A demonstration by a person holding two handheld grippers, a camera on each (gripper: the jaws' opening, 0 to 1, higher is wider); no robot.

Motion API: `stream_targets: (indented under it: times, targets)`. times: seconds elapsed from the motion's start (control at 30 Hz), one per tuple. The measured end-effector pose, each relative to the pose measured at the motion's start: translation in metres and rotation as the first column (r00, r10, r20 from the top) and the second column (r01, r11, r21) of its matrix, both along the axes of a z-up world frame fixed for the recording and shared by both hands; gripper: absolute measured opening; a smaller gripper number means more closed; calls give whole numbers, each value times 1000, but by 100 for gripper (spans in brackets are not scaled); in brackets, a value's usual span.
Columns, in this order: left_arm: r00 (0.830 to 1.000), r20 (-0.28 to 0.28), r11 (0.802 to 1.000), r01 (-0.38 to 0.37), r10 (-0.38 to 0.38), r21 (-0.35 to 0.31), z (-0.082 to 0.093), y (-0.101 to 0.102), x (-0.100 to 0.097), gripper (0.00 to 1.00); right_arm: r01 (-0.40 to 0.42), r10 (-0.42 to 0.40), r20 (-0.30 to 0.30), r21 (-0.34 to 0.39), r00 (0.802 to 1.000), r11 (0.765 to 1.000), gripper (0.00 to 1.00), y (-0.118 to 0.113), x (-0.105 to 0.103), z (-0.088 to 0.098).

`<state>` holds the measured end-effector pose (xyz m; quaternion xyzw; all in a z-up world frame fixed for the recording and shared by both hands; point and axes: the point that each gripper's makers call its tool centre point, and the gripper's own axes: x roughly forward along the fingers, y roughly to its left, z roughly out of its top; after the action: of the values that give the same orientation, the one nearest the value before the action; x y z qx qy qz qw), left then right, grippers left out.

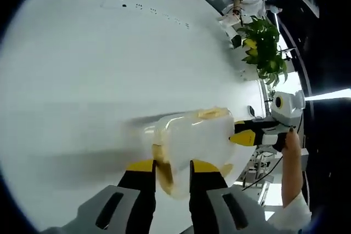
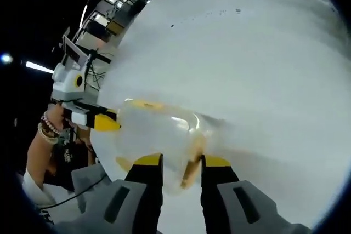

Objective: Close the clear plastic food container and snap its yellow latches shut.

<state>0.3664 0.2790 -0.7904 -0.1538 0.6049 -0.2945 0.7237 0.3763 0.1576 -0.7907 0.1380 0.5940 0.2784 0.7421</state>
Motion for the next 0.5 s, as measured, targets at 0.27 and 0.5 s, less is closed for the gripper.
stream_targets:
  times: [0.27, 0.5]
  targets:
    - [934, 349, 997, 79, -74, -1, 14, 9, 16, 21, 27, -30, 76, 38, 997, 999, 25, 0, 6, 4]
    - [876, 479, 983, 36, 56, -182, 58, 0, 27, 17, -15, 14, 139, 11, 990, 1000, 8, -10, 11, 32]
